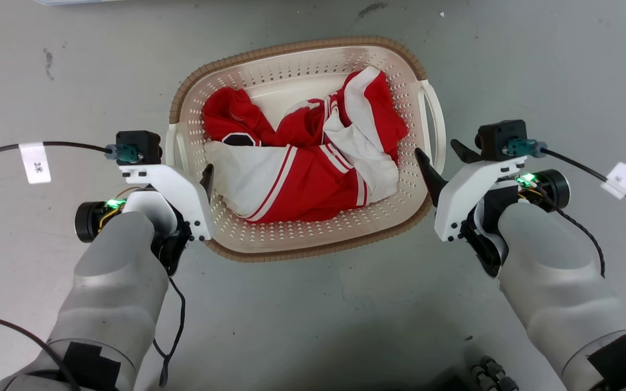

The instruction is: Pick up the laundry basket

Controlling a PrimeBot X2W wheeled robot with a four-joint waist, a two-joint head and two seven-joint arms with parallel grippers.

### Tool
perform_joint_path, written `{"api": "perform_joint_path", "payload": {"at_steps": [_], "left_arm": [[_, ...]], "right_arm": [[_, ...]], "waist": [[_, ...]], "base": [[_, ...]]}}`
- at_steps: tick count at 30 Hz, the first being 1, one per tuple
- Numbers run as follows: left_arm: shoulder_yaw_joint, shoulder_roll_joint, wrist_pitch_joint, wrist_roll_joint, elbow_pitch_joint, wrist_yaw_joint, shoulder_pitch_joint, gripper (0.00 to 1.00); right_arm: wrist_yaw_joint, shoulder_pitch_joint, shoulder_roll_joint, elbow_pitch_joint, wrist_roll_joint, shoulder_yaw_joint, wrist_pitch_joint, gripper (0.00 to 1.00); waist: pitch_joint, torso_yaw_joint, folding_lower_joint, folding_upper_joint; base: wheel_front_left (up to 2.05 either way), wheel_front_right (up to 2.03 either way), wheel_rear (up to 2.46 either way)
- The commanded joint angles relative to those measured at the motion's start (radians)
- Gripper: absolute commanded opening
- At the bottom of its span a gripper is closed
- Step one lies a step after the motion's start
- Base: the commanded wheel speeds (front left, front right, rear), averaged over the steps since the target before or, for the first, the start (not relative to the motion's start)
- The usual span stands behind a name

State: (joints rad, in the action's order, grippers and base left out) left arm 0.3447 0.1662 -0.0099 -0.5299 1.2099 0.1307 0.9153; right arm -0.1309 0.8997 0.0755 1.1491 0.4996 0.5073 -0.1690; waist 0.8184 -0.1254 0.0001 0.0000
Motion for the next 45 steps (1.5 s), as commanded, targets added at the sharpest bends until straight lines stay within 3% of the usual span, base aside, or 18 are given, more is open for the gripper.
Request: {"api": "perform_joint_path", "payload": {"at_steps": [1, 6, 7, 8, 10, 22, 29, 45], "left_arm": [[0.001, 0.005, 0.003, -0.003, 0.003, -0.001, 0.015, 1.00], [0.017, 0.006, 0.024, -0.027, 0.015, -0.001, 0.023, 0.98], [0.021, 0.005, 0.028, -0.030, 0.016, -0.001, 0.026, 0.43], [0.025, 0.005, 0.030, -0.033, 0.016, -0.001, 0.029, 0.00], [0.034, 0.003, 0.039, -0.041, 0.014, 0.000, 0.031, 0.00], [0.100, -0.003, 0.043, -0.083, 0.004, 0.000, 0.031, 0.00], [0.131, -0.028, 0.112, -0.123, 0.015, 0.002, 0.034, 0.00], [0.192, -0.062, 0.268, -0.236, 0.015, 0.006, -0.074, 0.00]], "right_arm": [[0.000, 0.018, -0.003, 0.004, 0.006, 0.006, 0.004, 1.00], [0.000, 0.034, -0.002, 0.022, 0.059, 0.047, 0.035, 1.00], [0.000, 0.036, -0.002, 0.026, 0.073, 0.051, 0.045, 0.49], [0.000, 0.038, -0.002, 0.028, 0.084, 0.060, 0.055, 0.27], [0.000, 0.046, 0.003, 0.025, 0.104, 0.076, 0.062, 0.00], [0.000, 0.042, 0.018, 0.029, 0.184, 0.171, 0.078, 0.00], [-0.001, 0.025, 0.024, 0.038, 0.235, 0.222, 0.146, 0.00], [-0.003, -0.065, 0.015, 0.078, 0.365, 0.277, 0.362, 0.00]], "waist": [[0.002, 0.000, -0.0001, 0.0000], [0.013, 0.004, -0.0001, 0.0000], [0.014, 0.005, -0.0001, 0.0000], [0.016, 0.006, -0.0001, 0.0000], [0.020, 0.007, -0.0001, 0.0000], [-0.006, 0.011, -0.0001, 0.0000], [-0.064, 0.019, -0.0001, 0.0000], [-0.319, 0.025, -0.0001, 0.0000]], "base": [[0.00, 0.00, 0.00], [0.00, 0.00, 0.00], [0.00, 0.00, 0.00], [0.00, 0.00, 0.00], [0.00, 0.00, 0.00], [0.00, 0.00, 0.00], [0.00, 0.00, 0.00], [0.00, 0.00, 0.00]]}}
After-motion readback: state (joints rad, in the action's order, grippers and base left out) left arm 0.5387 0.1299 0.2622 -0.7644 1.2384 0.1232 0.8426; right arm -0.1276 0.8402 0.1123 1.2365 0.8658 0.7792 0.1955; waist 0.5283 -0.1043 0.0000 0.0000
